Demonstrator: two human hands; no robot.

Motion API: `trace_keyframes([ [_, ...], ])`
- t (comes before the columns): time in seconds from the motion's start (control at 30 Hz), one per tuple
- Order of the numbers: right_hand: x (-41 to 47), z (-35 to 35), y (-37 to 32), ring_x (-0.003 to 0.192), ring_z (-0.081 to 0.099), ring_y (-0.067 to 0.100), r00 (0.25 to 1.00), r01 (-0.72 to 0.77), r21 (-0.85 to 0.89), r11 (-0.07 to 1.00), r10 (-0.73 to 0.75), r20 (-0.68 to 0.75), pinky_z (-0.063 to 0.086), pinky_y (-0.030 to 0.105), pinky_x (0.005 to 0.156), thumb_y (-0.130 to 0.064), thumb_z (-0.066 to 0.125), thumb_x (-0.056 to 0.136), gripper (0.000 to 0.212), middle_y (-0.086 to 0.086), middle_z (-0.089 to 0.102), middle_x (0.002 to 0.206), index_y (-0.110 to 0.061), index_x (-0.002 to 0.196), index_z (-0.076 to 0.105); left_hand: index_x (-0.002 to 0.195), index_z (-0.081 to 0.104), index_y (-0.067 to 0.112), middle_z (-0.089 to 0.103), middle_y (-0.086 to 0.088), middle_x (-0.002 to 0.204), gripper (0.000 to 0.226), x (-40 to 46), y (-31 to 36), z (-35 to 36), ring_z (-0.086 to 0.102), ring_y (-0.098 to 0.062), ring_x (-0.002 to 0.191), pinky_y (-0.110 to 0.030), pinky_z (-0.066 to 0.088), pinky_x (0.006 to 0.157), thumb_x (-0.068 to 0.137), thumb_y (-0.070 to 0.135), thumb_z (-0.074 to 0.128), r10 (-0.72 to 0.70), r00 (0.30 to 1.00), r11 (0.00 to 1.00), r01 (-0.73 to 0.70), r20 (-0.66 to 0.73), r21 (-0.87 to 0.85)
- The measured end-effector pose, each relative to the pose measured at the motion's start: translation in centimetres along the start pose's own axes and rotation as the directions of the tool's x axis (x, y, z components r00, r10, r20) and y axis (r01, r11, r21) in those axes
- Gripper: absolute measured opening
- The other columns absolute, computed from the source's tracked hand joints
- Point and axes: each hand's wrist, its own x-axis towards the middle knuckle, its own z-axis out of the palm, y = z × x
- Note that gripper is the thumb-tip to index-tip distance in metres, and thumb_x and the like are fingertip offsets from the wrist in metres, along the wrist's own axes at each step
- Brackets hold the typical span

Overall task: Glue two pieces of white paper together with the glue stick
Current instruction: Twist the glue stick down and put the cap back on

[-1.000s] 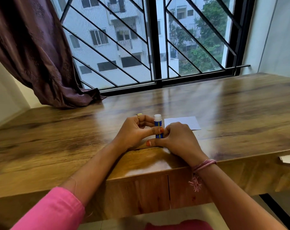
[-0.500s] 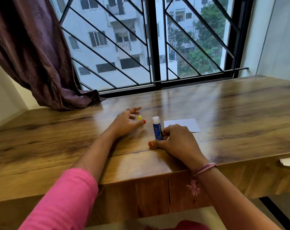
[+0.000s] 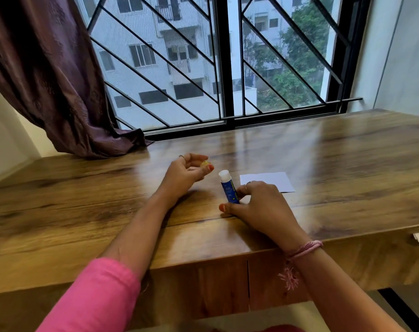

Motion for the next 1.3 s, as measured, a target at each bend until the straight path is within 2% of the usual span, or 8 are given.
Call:
trace_keyframes([
  [0.1, -0.2, -0.3, -0.1, 0.067, 0.055, 0.005, 1.0, -0.003, 0.114, 0.993, 0.006, -0.024, 0.049, 0.027, 0.071, -0.046, 0.077, 0.069, 0.034, -0.007, 0.071, 0.088, -0.024, 0.094, 0.074, 0.105, 0.066, 0.01, 0.073, -0.009, 0.106, 0.03, -0.8, 1.6, 0.1, 0.069, -0.018, 0.096, -0.026, 0.055, 0.078, 0.077, 0.017, 0.074, 0.029, 0.995, 0.904, 0.016, 0.099, -0.427],
  [0.17, -0.3, -0.3, -0.2, 0.066, 0.054, -0.003, 1.0, 0.01, 0.125, 0.992, -0.008, -0.022, 0.042, 0.013, 0.063, -0.046, 0.078, 0.069, 0.034, -0.013, 0.067, 0.078, -0.026, 0.095, 0.074, 0.102, 0.07, 0.012, 0.073, -0.01, 0.107, 0.024, -1.1, 2.4, 0.3, 0.07, -0.018, 0.095, -0.025, 0.055, 0.078, 0.079, 0.015, 0.072, 0.074, 0.983, 0.849, 0.026, 0.168, -0.528],
  [0.43, -0.3, -0.2, 0.2, 0.061, 0.056, -0.008, 1.0, 0.01, 0.18, 0.984, -0.004, -0.029, 0.038, 0.002, 0.062, -0.055, 0.079, 0.062, 0.041, -0.013, 0.067, 0.07, -0.023, 0.086, 0.072, 0.102, 0.07, 0.013, 0.074, -0.006, 0.099, 0.019, -1.8, 3.1, 0.7, 0.07, -0.016, 0.094, -0.025, 0.055, 0.076, 0.083, 0.016, 0.066, 0.111, 0.972, 0.848, 0.015, 0.206, -0.529],
  [0.7, -0.1, 0.0, 0.3, 0.052, 0.05, -0.011, 0.991, 0.035, 0.165, 0.986, -0.013, -0.133, 0.037, 0.011, 0.049, -0.06, 0.079, 0.057, 0.04, -0.013, 0.045, 0.048, -0.032, 0.063, 0.051, 0.102, 0.069, 0.013, 0.073, -0.007, 0.096, 0.027, -2.1, 3.1, 1.3, 0.07, -0.019, 0.093, -0.029, 0.056, 0.077, 0.076, 0.019, 0.073, 0.099, 0.967, 0.897, 0.016, 0.235, -0.441],
  [0.83, -0.1, 0.0, 0.1, 0.056, 0.051, -0.008, 0.988, 0.111, 0.247, 0.963, -0.079, -0.136, 0.039, 0.006, 0.055, -0.056, 0.081, 0.056, 0.041, -0.014, 0.052, 0.056, -0.033, 0.081, 0.06, 0.101, 0.063, 0.012, 0.073, -0.012, 0.099, 0.024, -2.0, 3.0, 1.2, 0.071, -0.023, 0.094, -0.031, 0.057, 0.074, 0.078, 0.015, 0.072, 0.07, 0.975, 0.875, 0.042, 0.211, -0.483],
  [0.97, -0.2, -0.7, 0.3, 0.064, 0.058, -0.003, 0.981, 0.195, 0.332, 0.923, -0.192, -0.042, 0.045, 0.007, 0.061, -0.044, 0.086, 0.056, 0.065, -0.014, 0.065, 0.081, -0.027, 0.114, 0.064, 0.103, 0.062, 0.009, 0.073, -0.013, 0.105, 0.029, -2.0, 3.0, 0.9, 0.07, -0.023, 0.098, -0.028, 0.057, 0.073, 0.077, 0.016, 0.071, 0.043, 0.97, 0.851, 0.09, 0.24, -0.517],
  [1.1, 0.6, -2.8, 1.3, 0.077, 0.061, 0.001, 0.953, 0.301, 0.093, 0.949, -0.304, 0.021, 0.05, 0.022, 0.072, -0.05, 0.085, 0.052, 0.077, -0.014, 0.06, 0.103, -0.033, 0.119, 0.052, 0.109, 0.058, 0.009, 0.072, -0.013, 0.108, 0.036, -2.0, 2.9, 0.8, 0.07, -0.024, 0.099, -0.027, 0.057, 0.073, 0.077, 0.014, 0.071, 0.037, 0.954, 0.834, 0.134, 0.296, -0.536],
  [1.3, 2.8, -4.8, 1.6, 0.076, 0.055, -0.006, 0.862, 0.476, -0.083, 0.876, -0.445, 0.243, 0.04, 0.011, 0.063, -0.072, 0.071, 0.054, 0.114, -0.016, 0.047, 0.102, -0.035, 0.144, 0.013, 0.116, 0.053, 0.009, 0.072, -0.013, 0.111, 0.039, -1.8, 2.7, 1.0, 0.068, -0.027, 0.104, -0.029, 0.057, 0.075, 0.08, 0.011, 0.067, 0.031, 0.927, 0.822, 0.189, 0.374, -0.537],
])
